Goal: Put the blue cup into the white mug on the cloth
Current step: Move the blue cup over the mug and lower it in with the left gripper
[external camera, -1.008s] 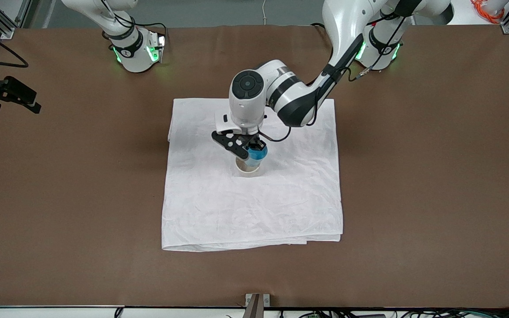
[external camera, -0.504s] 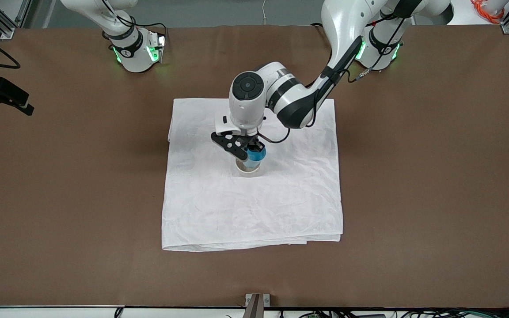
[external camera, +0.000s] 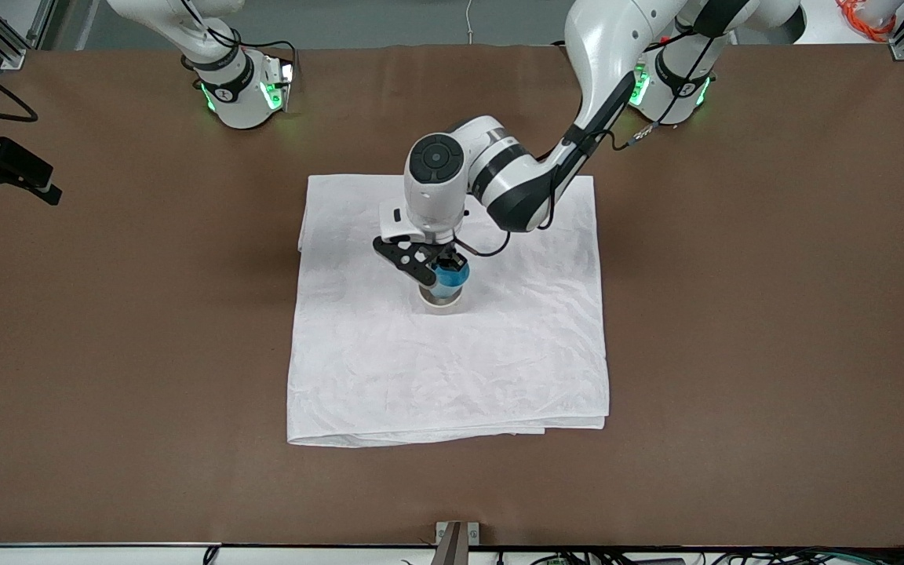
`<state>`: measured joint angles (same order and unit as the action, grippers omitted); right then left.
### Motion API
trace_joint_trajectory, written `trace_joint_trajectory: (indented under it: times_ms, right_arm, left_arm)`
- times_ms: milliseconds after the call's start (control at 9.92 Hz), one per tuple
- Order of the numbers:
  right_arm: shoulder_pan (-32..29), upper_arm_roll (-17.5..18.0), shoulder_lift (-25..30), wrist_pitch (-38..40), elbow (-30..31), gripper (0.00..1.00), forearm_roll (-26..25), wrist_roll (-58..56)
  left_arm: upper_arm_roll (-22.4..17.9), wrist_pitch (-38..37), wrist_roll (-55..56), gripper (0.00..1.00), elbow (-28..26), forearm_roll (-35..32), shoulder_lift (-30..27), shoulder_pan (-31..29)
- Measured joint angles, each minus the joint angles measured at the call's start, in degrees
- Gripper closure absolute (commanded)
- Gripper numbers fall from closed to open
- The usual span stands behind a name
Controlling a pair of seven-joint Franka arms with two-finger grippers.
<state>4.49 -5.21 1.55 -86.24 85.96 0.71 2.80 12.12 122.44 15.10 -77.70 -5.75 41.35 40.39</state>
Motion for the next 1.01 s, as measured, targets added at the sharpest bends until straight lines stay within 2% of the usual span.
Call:
trace_joint_trajectory:
  times_ms: [302,403,605,1008]
  right_arm:
    - [0.0,0.0,-0.1,0.1,0.0,0.00,0.0,0.0]
    - [0.0,0.0,-0.1,0.2,0.0,0.00,0.0,0.0]
    - [0.0,-0.2,-0.1,0.9,0.0,0.00,0.0,-0.1]
    - [0.0,-0.3,-0.2,2.6,0.0,0.00,0.0,-3.5]
  left_arm:
    - [-0.2,1.6,0.0,0.93,0.0,-0.3,1.4,0.0]
    - [-0.3,1.7,0.0,0.85,0.0,-0.3,1.8,0.0]
    - [-0.6,2.3,0.0,0.62,0.0,-0.3,2.3,0.0]
    - [-0.7,1.9,0.0,0.52,1.5,-0.3,1.4,-0.4]
